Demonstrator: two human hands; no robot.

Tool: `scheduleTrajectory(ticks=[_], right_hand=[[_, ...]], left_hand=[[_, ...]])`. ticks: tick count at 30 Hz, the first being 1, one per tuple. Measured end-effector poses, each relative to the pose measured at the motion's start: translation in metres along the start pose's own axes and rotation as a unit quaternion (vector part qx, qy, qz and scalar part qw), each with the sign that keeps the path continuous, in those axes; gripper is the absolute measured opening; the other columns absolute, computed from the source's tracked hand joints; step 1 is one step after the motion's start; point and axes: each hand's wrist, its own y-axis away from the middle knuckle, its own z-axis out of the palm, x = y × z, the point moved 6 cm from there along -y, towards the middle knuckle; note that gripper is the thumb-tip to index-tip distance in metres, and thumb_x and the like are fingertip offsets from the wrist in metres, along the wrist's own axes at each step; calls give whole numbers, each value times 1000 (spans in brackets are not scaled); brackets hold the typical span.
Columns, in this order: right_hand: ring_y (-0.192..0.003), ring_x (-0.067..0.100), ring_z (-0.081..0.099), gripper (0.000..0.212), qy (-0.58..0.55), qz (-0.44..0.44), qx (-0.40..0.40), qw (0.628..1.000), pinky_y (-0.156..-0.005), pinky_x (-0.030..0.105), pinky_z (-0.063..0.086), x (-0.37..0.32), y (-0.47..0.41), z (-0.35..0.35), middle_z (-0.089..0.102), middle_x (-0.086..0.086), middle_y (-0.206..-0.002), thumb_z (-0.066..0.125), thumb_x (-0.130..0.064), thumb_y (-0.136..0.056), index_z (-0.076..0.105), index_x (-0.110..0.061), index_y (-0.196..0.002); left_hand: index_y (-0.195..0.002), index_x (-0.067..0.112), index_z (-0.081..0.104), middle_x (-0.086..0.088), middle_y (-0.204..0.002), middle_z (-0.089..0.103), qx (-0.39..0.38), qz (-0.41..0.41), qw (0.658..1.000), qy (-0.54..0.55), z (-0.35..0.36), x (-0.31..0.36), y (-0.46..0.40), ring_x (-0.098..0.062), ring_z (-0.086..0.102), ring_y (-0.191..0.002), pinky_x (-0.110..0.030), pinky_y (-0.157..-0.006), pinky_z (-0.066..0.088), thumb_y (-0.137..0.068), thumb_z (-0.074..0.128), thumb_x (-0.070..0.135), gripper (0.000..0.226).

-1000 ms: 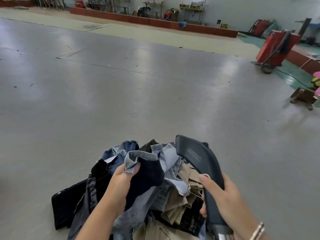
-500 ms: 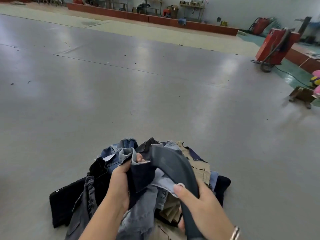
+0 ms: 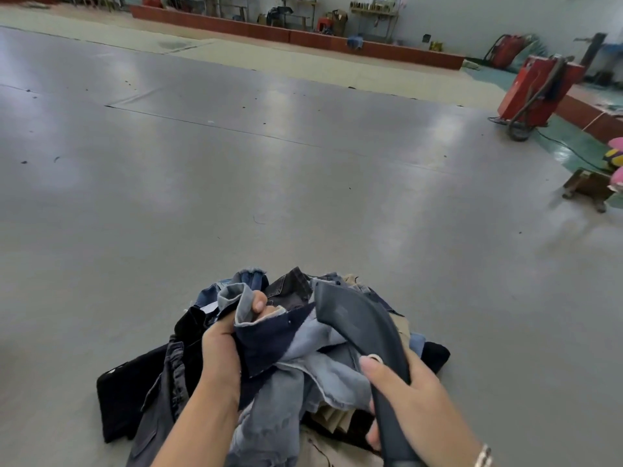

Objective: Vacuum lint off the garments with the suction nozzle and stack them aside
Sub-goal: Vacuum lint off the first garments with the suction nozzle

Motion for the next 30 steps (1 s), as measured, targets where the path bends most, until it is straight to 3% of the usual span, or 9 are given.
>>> scheduleTrajectory(ticks=[4, 6, 10, 14, 17, 20, 23, 27, 30], right_hand=[[-50, 21, 63, 45, -38, -3, -40, 998, -51, 27, 48, 3, 9, 6, 68, 5, -62, 83, -58, -44, 65, -56, -85], [-55, 14, 65, 42, -10, -8, -72, 997, -55, 25, 47, 1, 11, 16, 69, 0, -66, 75, -60, -49, 62, -58, -90], [-40, 27, 56, 18, -22, -4, -11, 1000, -44, 29, 46, -5, 1, -4, 59, 10, -53, 69, -32, -79, 62, -30, -95], [-39, 31, 54, 59, -43, -28, 49, 997, -40, 29, 45, -5, 12, -30, 57, 20, -54, 79, -45, -53, 58, -13, -98], [-69, 27, 63, 85, -8, -47, 27, 999, -69, 33, 49, 0, 22, -14, 69, 5, -75, 85, -66, -28, 67, -36, -106], [-83, -8, 64, 55, 65, -61, -24, 996, -76, 12, 43, 1, 26, 15, 70, -26, -91, 69, -66, -41, 58, -65, -95], [-85, -21, 56, 34, 107, -38, -48, 992, -66, 2, 42, 3, 20, 24, 60, -44, -91, 65, -62, -58, 53, -61, -90], [-51, 15, 63, 24, 58, -3, -33, 998, -53, 25, 49, 0, 8, 14, 67, -4, -63, 72, -41, -75, 58, -51, -92], [-44, 22, 60, 27, 54, -5, -17, 998, -47, 26, 47, -1, 5, 7, 65, 0, -57, 70, -42, -73, 58, -47, -97]], left_hand=[[-47, 18, 55, 3, -45, 45, -3, 14, 1000, -6, 17, 4, 1, -10, 46, -39, -16, -43, 42, -55, 73, 25, 21], [-36, 16, 58, 4, -39, 49, 45, 61, 996, -44, 16, 10, 3, -6, 50, -34, -9, -39, 41, -53, 67, 13, 19], [-45, 15, 58, 3, -42, 49, 68, 58, 996, 19, 11, 12, 10, -6, 50, -35, -7, -40, 39, -29, 65, 24, 19], [-60, 16, 67, -2, -60, 63, 96, 48, 994, 31, -1, 12, 10, -11, 63, -46, -13, -44, 49, -66, 58, 14, 12], [-86, 9, 63, -3, -63, 70, 156, 12, 987, 44, -12, 4, 6, -14, 67, -49, -21, -42, 52, -95, 37, 15, 29], [-82, 8, 56, -2, -51, 67, 190, 2, 980, 66, -10, 1, 8, -12, 63, -40, -21, -31, 46, -102, 28, 14, 35], [-79, 8, 55, -2, -47, 65, 195, -5, 978, 71, -10, -1, 8, -14, 61, -37, -23, -28, 43, -102, 28, 15, 36], [-84, 7, 60, -5, -55, 68, 175, -61, 982, 32, -10, -7, 9, -15, 64, -42, -20, -40, 49, -98, 32, 17, 33], [-88, 7, 63, -7, -63, 70, 157, -69, 985, 33, -2, -5, 9, -19, 66, -48, -22, -40, 52, -97, 37, 18, 29]])
